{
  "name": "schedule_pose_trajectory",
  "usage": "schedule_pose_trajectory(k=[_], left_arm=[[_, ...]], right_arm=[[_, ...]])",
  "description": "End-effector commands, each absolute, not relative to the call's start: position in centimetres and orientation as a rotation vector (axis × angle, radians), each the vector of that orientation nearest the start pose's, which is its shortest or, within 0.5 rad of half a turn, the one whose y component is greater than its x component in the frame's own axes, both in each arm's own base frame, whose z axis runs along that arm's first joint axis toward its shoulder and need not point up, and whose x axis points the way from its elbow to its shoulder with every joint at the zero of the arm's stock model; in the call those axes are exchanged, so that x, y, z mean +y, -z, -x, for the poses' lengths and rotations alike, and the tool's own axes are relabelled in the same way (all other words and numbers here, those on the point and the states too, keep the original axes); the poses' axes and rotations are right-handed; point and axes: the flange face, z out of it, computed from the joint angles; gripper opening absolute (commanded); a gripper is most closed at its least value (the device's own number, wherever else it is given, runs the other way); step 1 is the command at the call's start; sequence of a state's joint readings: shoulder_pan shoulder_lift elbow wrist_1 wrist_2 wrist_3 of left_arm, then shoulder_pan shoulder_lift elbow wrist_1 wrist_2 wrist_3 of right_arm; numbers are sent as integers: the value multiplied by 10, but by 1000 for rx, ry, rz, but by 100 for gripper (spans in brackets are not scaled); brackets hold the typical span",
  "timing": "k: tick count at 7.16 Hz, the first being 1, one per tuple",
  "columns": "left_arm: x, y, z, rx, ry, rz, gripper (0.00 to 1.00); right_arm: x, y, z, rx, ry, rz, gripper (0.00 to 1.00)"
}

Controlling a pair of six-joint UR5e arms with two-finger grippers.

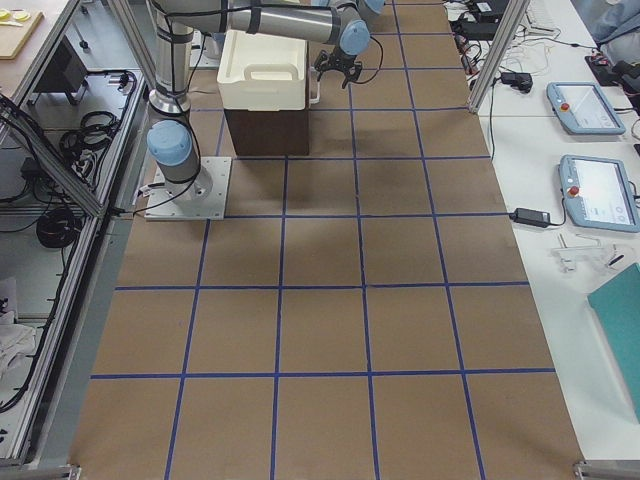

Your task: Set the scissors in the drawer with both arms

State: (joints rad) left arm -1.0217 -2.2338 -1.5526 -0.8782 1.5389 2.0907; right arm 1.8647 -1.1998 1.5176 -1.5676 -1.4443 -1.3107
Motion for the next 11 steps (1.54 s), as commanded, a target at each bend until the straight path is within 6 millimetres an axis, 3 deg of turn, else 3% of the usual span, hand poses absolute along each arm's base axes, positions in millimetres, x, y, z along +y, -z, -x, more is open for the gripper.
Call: schedule_pose_trajectory(k=[1, 2, 3, 4, 7, 8, 11], left_arm=[[-651, -163, -238, 2206, 67, -2187, 83], [-651, -165, -238, 2183, 66, -2202, 43], [-651, -165, -239, 2179, 67, -2204, 15], [-651, -168, -239, 2174, 68, -2202, 0], [-654, -181, -230, 2142, 80, -2208, 0], [-657, -196, -220, 2117, 109, -2211, 0], [-658, -244, -168, 2077, 106, -2268, 0]], right_arm=[[-520, -306, -309, 2009, -373, 2055, 100], [-520, -302, -310, 2003, -383, 2051, 100], [-520, -301, -310, 2000, -387, 2051, 100], [-520, -298, -310, 1992, -404, 2047, 100], [-520, -296, -311, 1990, -408, 2049, 100], [-521, -294, -311, 1990, -404, 2052, 100], [-524, -287, -312, 1989, -407, 2051, 100]])
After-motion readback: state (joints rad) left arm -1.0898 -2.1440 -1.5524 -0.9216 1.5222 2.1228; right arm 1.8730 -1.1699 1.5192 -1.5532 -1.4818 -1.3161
